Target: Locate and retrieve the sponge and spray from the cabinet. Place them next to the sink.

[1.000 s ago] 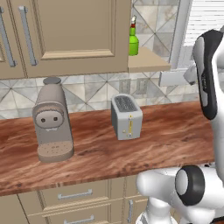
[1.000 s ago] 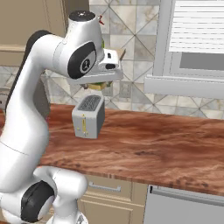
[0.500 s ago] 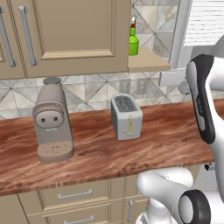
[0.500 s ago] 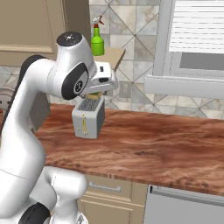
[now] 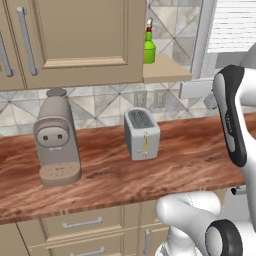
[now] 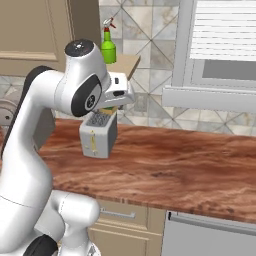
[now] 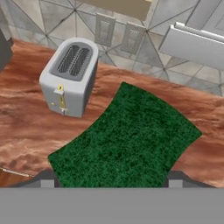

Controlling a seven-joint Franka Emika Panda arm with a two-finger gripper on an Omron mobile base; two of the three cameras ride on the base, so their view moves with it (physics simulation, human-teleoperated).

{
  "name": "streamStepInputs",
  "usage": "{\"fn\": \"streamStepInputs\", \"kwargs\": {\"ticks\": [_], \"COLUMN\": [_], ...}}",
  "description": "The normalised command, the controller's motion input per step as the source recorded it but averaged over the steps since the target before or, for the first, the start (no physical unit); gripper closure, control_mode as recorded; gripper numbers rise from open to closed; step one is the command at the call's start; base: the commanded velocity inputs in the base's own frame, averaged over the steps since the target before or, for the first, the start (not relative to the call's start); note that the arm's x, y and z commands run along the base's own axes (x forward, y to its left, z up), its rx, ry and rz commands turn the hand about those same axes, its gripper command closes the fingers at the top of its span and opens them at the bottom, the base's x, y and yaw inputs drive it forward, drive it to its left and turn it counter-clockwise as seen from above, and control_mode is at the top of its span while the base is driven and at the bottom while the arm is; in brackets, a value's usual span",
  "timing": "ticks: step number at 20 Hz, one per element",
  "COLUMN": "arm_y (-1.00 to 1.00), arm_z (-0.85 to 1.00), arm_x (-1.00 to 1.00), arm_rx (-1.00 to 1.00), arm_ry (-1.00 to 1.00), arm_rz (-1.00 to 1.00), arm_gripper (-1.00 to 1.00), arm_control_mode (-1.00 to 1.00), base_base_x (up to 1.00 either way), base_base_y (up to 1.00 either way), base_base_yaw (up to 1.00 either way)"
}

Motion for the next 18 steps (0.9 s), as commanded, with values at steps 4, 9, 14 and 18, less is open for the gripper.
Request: {"fn": "streamStepInputs", "kwargs": {"ticks": [4,9,14,18], "arm_y": [0.0,0.0,0.0,0.0], "arm_z": [0.0,0.0,0.0,0.0], "arm_x": [0.0,0.0,0.0,0.0], "arm_rx": [0.0,0.0,0.0,0.0], "arm_ry": [0.0,0.0,0.0,0.0], "arm_rz": [0.0,0.0,0.0,0.0], "arm_gripper": [1.0,1.0,1.0,1.0], "arm_control_mode": [1.0,1.0,1.0,1.0], "base_base_x": [0.21,0.28,0.46,0.3], "base_base_y": [-0.37,-0.36,-0.41,-0.41], "base_base_yaw": [-0.01,-0.01,0.0,0.0]}}
